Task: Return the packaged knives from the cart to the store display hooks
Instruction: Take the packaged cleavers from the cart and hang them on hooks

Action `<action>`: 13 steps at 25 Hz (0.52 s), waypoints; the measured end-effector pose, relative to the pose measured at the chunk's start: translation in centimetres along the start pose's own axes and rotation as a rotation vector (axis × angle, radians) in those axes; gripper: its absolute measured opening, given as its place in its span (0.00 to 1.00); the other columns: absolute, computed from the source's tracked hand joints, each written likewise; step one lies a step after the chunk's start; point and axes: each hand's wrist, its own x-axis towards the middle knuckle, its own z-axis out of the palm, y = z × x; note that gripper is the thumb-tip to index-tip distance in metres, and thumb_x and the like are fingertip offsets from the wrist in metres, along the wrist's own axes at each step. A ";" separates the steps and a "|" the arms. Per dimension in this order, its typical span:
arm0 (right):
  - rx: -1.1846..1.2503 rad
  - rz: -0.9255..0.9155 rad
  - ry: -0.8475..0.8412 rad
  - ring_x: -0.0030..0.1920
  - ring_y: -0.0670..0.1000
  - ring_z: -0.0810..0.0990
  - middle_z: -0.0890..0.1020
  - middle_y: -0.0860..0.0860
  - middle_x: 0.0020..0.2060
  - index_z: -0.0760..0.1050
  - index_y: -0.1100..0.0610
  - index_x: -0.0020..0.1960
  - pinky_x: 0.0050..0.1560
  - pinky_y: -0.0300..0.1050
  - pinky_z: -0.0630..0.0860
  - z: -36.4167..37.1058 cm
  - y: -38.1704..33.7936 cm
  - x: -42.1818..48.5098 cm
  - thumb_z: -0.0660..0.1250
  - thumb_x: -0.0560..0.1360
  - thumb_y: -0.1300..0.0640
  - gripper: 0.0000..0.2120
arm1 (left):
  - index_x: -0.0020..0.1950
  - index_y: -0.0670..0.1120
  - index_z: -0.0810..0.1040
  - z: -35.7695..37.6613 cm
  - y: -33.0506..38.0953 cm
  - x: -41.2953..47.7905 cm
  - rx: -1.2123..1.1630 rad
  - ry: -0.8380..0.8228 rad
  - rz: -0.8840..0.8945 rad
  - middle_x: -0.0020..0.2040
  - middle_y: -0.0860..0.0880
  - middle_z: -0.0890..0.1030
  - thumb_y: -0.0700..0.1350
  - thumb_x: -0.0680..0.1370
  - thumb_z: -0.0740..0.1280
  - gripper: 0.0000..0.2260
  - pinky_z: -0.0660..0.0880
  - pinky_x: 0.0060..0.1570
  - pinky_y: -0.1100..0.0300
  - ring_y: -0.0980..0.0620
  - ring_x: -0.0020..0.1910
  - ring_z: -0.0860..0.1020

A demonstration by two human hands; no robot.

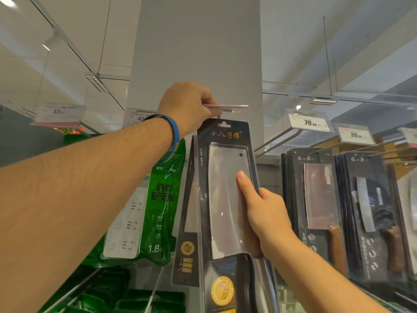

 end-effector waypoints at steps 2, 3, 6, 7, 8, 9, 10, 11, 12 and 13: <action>-0.027 -0.018 0.021 0.24 0.46 0.65 0.65 0.44 0.21 0.59 0.52 0.31 0.31 0.45 0.63 -0.4 0.0 0.0 0.66 0.69 0.25 0.33 | 0.51 0.54 0.85 0.1 0.0 0.0 -0.003 0.000 0.000 0.38 0.57 0.79 0.58 0.75 0.72 0.10 0.68 0.36 0.63 0.56 0.39 0.75; -0.036 -0.024 0.027 0.23 0.46 0.64 0.64 0.43 0.20 0.58 0.52 0.31 0.31 0.45 0.63 -0.5 -0.1 0.1 0.66 0.69 0.25 0.34 | 0.51 0.54 0.85 0.1 0.0 0.0 0.000 0.000 0.004 0.39 0.56 0.79 0.58 0.75 0.72 0.10 0.68 0.37 0.63 0.55 0.40 0.76; -0.040 -0.030 0.016 0.27 0.49 0.67 0.67 0.43 0.19 0.61 0.53 0.31 0.31 0.45 0.64 -1.0 -0.4 0.5 0.67 0.69 0.24 0.33 | 0.51 0.54 0.85 -0.1 0.0 0.2 0.010 -0.002 0.011 0.40 0.55 0.80 0.58 0.74 0.72 0.11 0.70 0.40 0.61 0.54 0.41 0.77; -0.033 -0.026 0.004 0.28 0.49 0.69 0.70 0.42 0.20 0.63 0.54 0.31 0.31 0.45 0.66 -1.0 -0.4 0.6 0.67 0.68 0.25 0.33 | 0.50 0.54 0.85 -0.1 0.0 0.3 0.009 -0.004 0.012 0.39 0.55 0.80 0.59 0.74 0.72 0.11 0.70 0.40 0.61 0.54 0.40 0.77; -0.024 -0.012 -0.014 0.28 0.50 0.73 0.74 0.43 0.22 0.67 0.55 0.32 0.32 0.45 0.68 -0.8 -0.3 0.8 0.68 0.68 0.25 0.33 | 0.50 0.54 0.85 -0.1 0.0 0.4 0.009 -0.004 0.014 0.38 0.56 0.80 0.59 0.74 0.72 0.11 0.69 0.38 0.62 0.55 0.38 0.76; -0.011 0.018 -0.034 0.30 0.51 0.76 0.78 0.45 0.25 0.71 0.57 0.33 0.33 0.45 0.71 -0.6 -0.2 0.8 0.69 0.68 0.26 0.33 | 0.49 0.54 0.85 -0.1 0.0 0.4 0.011 -0.003 0.015 0.35 0.58 0.78 0.59 0.74 0.72 0.11 0.68 0.35 0.63 0.57 0.36 0.75; 0.000 0.049 -0.053 0.32 0.52 0.79 0.81 0.47 0.28 0.74 0.58 0.34 0.34 0.45 0.73 -0.3 0.0 0.9 0.69 0.69 0.27 0.32 | 0.48 0.54 0.85 -0.1 -0.1 0.3 0.014 -0.001 0.014 0.34 0.60 0.77 0.60 0.74 0.72 0.11 0.66 0.33 0.64 0.59 0.34 0.74; -0.007 0.059 -0.059 0.32 0.52 0.79 0.81 0.47 0.27 0.74 0.57 0.34 0.34 0.45 0.73 0.0 0.3 1.0 0.69 0.70 0.28 0.31 | 0.48 0.54 0.85 0.0 -0.1 0.3 0.014 0.000 0.012 0.33 0.60 0.76 0.60 0.74 0.72 0.12 0.65 0.32 0.65 0.60 0.33 0.73; -0.033 0.047 -0.057 0.31 0.51 0.77 0.79 0.45 0.25 0.72 0.56 0.33 0.33 0.45 0.71 0.4 0.7 1.1 0.68 0.71 0.28 0.30 | 0.48 0.54 0.85 -0.1 -0.1 0.2 0.013 0.000 0.010 0.33 0.60 0.76 0.60 0.74 0.72 0.12 0.65 0.32 0.65 0.60 0.33 0.73; -0.058 0.035 -0.054 0.30 0.50 0.76 0.78 0.45 0.25 0.70 0.55 0.33 0.33 0.45 0.70 0.8 0.9 1.2 0.67 0.71 0.27 0.31 | 0.48 0.54 0.85 -0.1 -0.2 0.1 0.013 -0.001 0.011 0.33 0.60 0.76 0.60 0.74 0.72 0.11 0.66 0.32 0.65 0.59 0.34 0.73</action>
